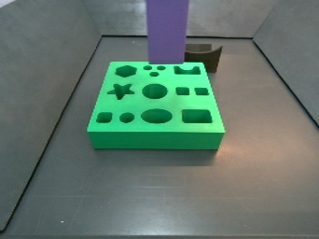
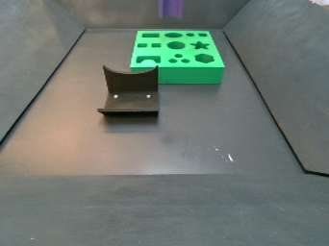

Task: Insert the arch object.

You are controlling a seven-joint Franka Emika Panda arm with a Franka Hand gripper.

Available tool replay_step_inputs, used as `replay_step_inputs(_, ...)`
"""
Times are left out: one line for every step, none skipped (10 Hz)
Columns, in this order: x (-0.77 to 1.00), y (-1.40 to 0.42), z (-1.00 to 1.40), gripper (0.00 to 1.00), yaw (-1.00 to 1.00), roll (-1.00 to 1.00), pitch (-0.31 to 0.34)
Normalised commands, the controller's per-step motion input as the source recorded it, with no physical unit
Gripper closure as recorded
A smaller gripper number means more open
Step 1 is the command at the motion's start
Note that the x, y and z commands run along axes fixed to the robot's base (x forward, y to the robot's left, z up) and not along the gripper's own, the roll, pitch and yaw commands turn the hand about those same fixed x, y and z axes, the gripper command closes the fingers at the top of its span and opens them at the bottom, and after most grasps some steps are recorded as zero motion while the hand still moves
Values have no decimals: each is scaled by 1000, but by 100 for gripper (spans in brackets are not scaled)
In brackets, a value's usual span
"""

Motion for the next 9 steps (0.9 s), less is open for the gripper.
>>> replay_step_inputs(900, 654, -489, 100, 0, 190, 36)
replay_step_inputs(769, 820, -509, 100, 0, 50, 1)
replay_step_inputs(677, 780, -471, 100, -37, -39, 19)
replay_step_inputs(554, 646, -351, 100, -143, -139, 23)
replay_step_inputs(403, 483, -246, 100, -223, -93, 23)
replay_step_inputs(294, 180, -100, 100, -163, 0, 46)
replay_step_inputs(143, 100, -137, 100, 0, 0, 7)
replay_step_inputs(243, 71, -280, 100, 0, 9, 27)
replay_step_inputs(314, 0, -311, 100, 0, 0, 6)
